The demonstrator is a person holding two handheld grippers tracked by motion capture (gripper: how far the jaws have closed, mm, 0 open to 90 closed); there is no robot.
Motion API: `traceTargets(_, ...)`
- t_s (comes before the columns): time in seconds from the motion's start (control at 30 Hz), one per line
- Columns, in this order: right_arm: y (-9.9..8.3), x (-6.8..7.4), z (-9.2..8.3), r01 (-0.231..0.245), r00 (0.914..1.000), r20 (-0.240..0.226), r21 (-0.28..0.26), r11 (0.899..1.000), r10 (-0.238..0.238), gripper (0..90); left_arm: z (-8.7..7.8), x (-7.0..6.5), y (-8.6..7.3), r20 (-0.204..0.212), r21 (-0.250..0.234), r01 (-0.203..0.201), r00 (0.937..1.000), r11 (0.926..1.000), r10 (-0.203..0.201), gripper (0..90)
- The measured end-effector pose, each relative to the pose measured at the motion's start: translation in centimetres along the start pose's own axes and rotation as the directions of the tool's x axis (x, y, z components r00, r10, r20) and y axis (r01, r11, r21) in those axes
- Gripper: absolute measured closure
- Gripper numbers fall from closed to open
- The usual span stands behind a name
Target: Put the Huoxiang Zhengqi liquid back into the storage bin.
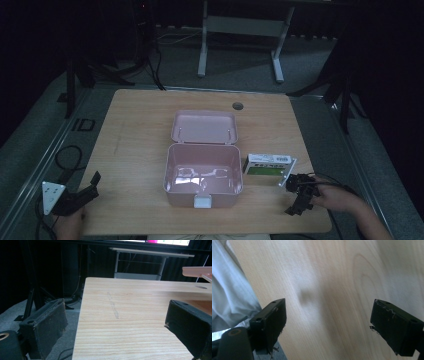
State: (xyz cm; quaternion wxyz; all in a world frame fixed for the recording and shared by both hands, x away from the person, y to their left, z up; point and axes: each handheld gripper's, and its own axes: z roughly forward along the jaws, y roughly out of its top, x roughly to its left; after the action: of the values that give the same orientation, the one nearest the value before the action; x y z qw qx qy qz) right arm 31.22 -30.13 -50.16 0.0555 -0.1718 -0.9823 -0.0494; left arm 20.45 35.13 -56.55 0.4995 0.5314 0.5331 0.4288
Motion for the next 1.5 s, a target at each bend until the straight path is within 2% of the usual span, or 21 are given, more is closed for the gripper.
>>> traceTargets(0.2, 1.6, 0.5, 0.3, 0.043, 0.9987, -0.030, 0.037, 0.998, -0.042, 13.2, 0.0, 0.0, 0.0, 0.000, 0.001, -0.004, 1.0000, 1.0000, 0.004, 4.0)
traceTargets(0.33, 2.4, 1.0, -0.1, 0.096, 0.9954, -0.008, 0.050, 0.994, -0.096, 12.5, 0.0, 0.0, 0.0, 0.002, 0.001, -0.001, 1.0000, 1.0000, 0.001, 4.0)
traceTargets(0.43, 2.9, 1.7, -0.3, 0.171, 0.9849, 0.011, 0.075, 0.982, -0.173, 11.8, 0.0, 0.0, 0.0, 0.002, 0.000, -0.004, 1.0000, 1.0000, 0.004, 4.0)
traceTargets(0.63, 4.3, 2.3, -0.6, 0.214, 0.9767, -0.005, 0.094, 0.972, -0.215, 13.3, 0.0, 0.0, 0.0, 0.004, 0.000, -0.002, 1.0000, 1.0000, 0.002, 4.0)
traceTargets(0.8, 4.9, 2.9, -1.4, 0.255, 0.9668, 0.001, 0.089, 0.963, -0.256, 13.3, 0.0, 0.0, 0.0, 0.005, -0.001, -0.001, 1.0000, 1.0000, 0.001, 4.0)
traceTargets(0.87, 5.2, 2.9, -2.0, 0.266, 0.9638, 0.003, 0.076, 0.961, -0.267, 14.2, 0.0, 0.0, 0.0, 0.005, -0.001, 0.000, 1.0000, 1.0000, 0.000, 3.9)
traceTargets(0.93, 5.5, 2.8, -2.2, 0.245, 0.9695, -0.024, 0.088, 0.965, -0.244, 14.1, 0.0, 0.0, 0.0, 0.006, -0.001, -0.004, 1.0000, 1.0000, 0.004, 3.9)
traceTargets(0.97, 5.7, 2.8, -2.3, 0.250, 0.9682, -0.014, 0.089, 0.964, -0.250, 13.9, 0.0, 0.0, 0.0, 0.005, -0.002, -0.003, 1.0000, 1.0000, 0.003, 3.9)
traceTargets(1.13, 6.2, 3.1, -2.8, 0.261, 0.9654, -0.028, 0.089, 0.961, -0.259, 14.0, 0.0, 0.0, 0.0, 0.006, 0.000, -0.006, 1.0000, 1.0000, 0.006, 4.0)
traceTargets(1.23, 6.4, 3.0, -3.0, 0.263, 0.9645, 0.000, 0.102, 0.959, -0.264, 14.1, 0.0, 0.0, 0.0, 0.005, 0.000, -0.005, 1.0000, 1.0000, 0.005, 4.0)
traceTargets(1.3, 6.5, 2.9, -3.2, 0.260, 0.9654, -0.005, 0.088, 0.961, -0.261, 14.1, 0.0, 0.0, 0.0, 0.004, 0.000, -0.005, 1.0000, 1.0000, 0.005, 4.0)
traceTargets(1.43, 6.6, 2.7, -4.2, 0.271, 0.9617, 0.023, 0.077, 0.960, -0.273, 14.3, 0.0, -0.1, 0.0, 0.005, 0.001, -0.006, 1.0000, 1.0000, 0.006, 4.0)
traceTargets(1.5, 6.5, 2.5, -5.2, 0.269, 0.9624, 0.026, 0.046, 0.962, -0.271, 14.8, 0.0, 0.0, 0.0, 0.003, 0.001, -0.006, 1.0000, 1.0000, 0.006, 4.0)
